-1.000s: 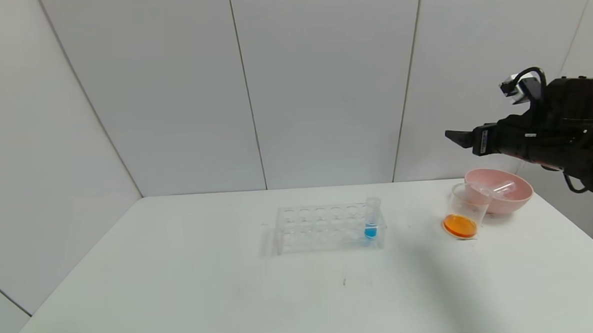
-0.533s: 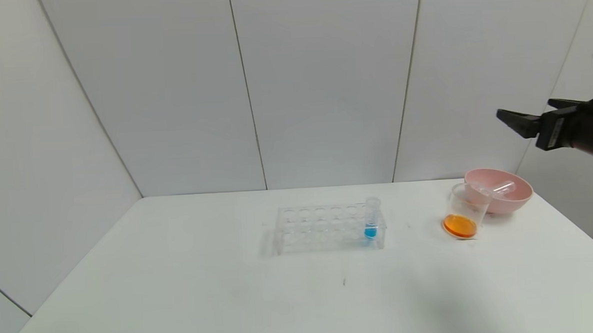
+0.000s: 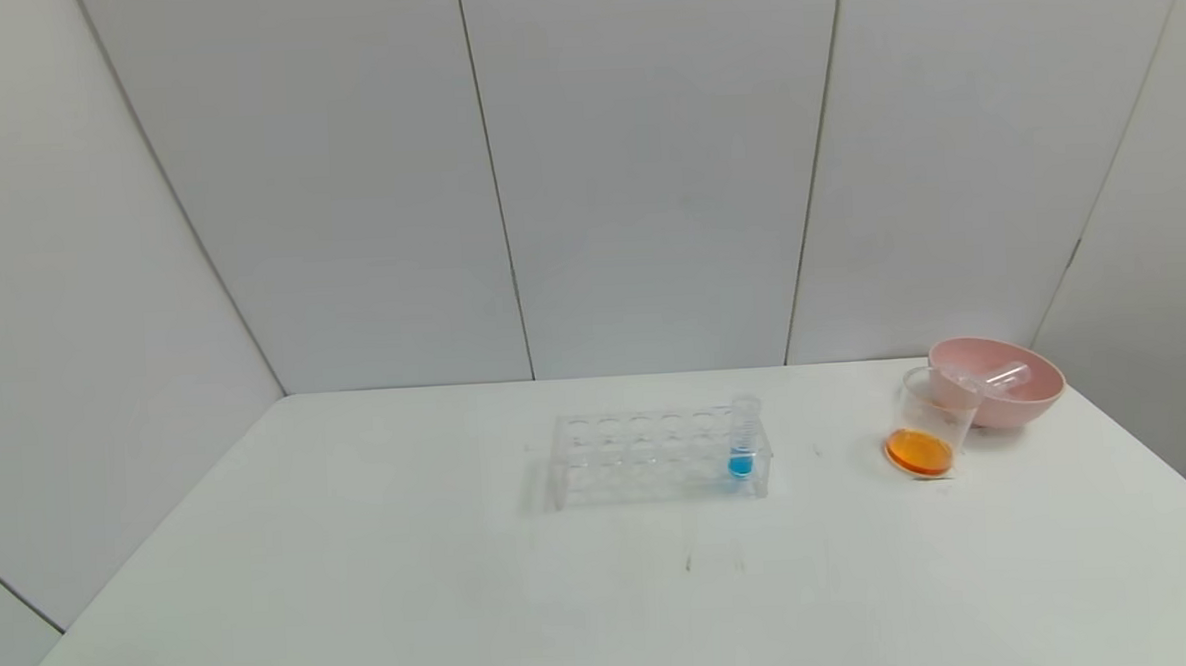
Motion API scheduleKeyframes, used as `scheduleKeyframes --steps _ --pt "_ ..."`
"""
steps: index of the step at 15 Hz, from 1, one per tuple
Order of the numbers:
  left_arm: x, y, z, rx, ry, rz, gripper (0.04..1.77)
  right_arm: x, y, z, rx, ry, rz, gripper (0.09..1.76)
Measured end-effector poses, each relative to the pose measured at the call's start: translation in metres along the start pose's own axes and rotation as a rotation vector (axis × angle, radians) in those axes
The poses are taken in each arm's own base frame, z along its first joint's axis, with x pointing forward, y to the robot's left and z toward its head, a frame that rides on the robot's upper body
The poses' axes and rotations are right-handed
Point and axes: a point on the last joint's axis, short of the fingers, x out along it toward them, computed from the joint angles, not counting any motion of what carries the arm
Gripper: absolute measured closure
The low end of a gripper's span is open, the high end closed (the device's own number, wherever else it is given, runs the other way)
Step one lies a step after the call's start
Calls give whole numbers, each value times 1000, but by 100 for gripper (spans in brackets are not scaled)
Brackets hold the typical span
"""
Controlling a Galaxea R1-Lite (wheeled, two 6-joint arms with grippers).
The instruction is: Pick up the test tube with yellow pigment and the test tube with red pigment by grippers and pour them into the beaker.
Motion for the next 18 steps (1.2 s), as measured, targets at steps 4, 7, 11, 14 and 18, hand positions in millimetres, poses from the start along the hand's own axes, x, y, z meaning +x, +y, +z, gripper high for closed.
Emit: scheduleKeyframes --steps 4,7,11,14,18 --pt "0 0 0 0 0 0 9 -71 14 18 31 -108 90 15" --pt "0 0 0 0 0 0 9 -125 26 24 53 -168 171 15" --pt "0 0 0 0 0 0 9 -183 31 28 3 -300 211 15" --pt "0 0 0 0 0 0 9 -209 32 19 -33 -379 160 15" --pt "0 0 0 0 0 0 9 -226 35 -13 -85 -405 150 15"
